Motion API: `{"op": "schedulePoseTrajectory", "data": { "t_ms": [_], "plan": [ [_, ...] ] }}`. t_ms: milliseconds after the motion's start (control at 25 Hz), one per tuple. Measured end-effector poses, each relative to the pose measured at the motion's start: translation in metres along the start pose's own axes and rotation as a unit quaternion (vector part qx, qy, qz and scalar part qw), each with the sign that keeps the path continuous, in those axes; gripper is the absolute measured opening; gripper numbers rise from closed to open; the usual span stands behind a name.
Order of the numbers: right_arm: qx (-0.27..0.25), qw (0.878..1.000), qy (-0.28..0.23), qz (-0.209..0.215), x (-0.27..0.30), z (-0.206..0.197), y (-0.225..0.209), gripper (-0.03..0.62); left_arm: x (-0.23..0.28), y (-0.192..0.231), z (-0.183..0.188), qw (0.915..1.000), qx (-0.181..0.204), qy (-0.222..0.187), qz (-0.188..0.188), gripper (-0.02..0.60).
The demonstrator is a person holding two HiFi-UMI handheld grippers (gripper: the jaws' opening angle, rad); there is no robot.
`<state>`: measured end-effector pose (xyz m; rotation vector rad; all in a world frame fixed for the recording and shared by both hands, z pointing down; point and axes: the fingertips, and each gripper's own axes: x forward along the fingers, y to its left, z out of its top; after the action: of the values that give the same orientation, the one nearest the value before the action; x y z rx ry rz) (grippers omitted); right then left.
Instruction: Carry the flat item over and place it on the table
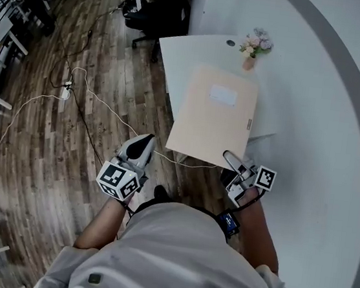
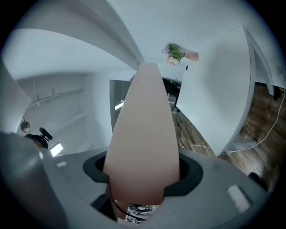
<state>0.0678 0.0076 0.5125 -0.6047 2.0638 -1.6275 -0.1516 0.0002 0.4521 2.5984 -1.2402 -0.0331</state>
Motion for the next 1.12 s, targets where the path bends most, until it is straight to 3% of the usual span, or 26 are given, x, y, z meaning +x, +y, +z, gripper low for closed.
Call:
{"op": "schedulePoseTrajectory", "data": {
  "t_ms": [280, 560, 880, 1120],
  "plan": [
    [-0.002, 1.0, -0.017, 0.001, 0.048, -0.01, -0.002, 0.304, -0.003, 0.047, 0.006, 0.9999, 0.0, 0.002, -0.013, 0.0],
    [0.005, 1.0, -0.003, -0.006, 0.06, -0.016, -0.007, 0.304, 0.0, 0.052, 0.018, 0.9998, -0.013, -0.002, -0.018, 0.0],
    [0.015, 1.0, 0.01, 0.0, 0.077, 0.009, -0.015, 0.304, 0.019, 0.061, 0.02, 0.9999, -0.008, 0.008, -0.003, 0.0],
    [0.028, 0.999, 0.029, 0.006, 0.087, 0.069, -0.045, 0.304, 0.089, 0.071, 0.016, 0.9998, -0.006, 0.017, 0.007, 0.0]
  ]
}}
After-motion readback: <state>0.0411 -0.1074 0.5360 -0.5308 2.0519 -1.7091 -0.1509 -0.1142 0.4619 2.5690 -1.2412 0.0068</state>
